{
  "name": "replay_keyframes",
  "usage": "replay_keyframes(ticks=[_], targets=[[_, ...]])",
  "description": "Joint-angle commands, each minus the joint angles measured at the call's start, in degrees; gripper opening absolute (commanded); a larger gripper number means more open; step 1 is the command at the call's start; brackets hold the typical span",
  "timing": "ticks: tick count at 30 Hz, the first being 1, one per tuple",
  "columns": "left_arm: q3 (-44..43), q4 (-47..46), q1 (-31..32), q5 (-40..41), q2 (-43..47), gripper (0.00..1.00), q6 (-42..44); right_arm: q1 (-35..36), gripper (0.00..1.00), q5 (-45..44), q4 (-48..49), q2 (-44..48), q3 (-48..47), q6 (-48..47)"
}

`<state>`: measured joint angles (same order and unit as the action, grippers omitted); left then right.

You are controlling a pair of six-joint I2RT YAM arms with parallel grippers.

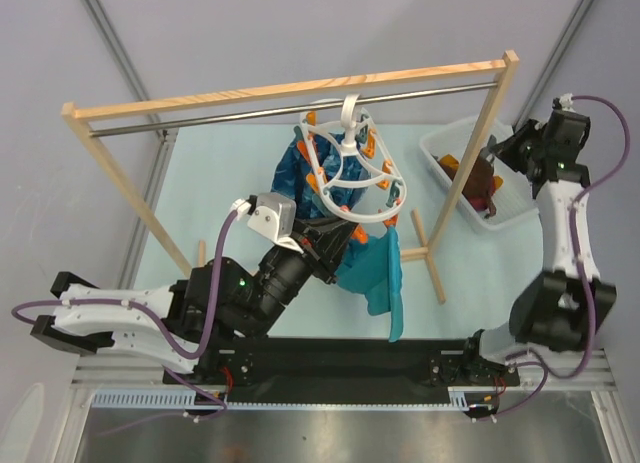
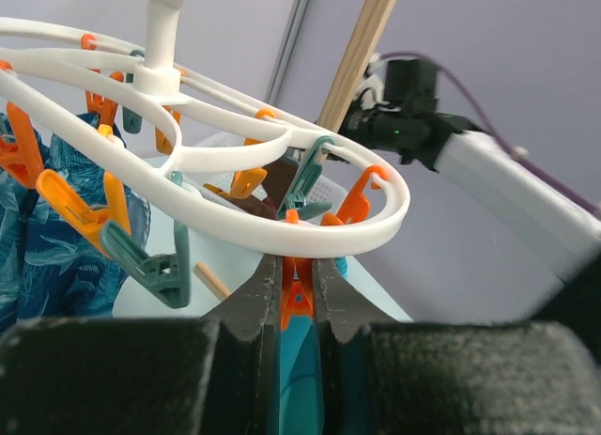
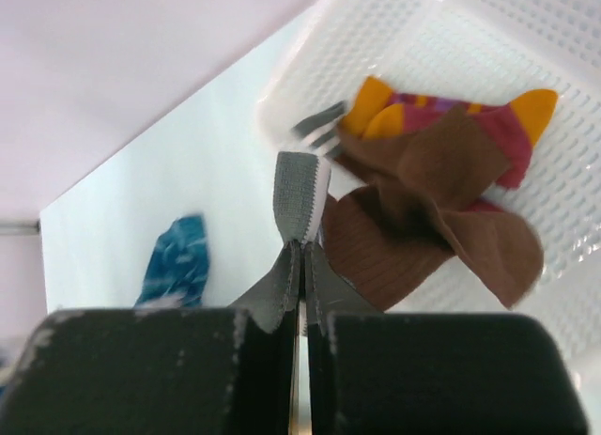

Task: Clip the socks to the hanger
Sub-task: Pick up the sock from the bin.

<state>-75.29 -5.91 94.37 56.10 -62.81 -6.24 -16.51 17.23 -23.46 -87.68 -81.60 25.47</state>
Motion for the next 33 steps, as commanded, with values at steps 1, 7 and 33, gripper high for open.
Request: replay_keyframes(ticks=[1, 7, 33], targets=[[1.02, -0.33, -0.68, -0.73, 1.37, 0.00, -2.37, 3.76, 0.00, -6.14, -6.40, 15.91, 3.63, -2.26], [1.55, -1.21, -0.76, -1.07, 1.81, 0.00, -2.02, 13.76, 0.00, -14.49, -22.74, 33.61, 5.14, -0.08], [1.19, 2.57, -0.94, 0.06, 2.16, 0.00, -5.10, 38.20, 0.00, 36.72, -49.40, 48.04, -6.64, -3.68]])
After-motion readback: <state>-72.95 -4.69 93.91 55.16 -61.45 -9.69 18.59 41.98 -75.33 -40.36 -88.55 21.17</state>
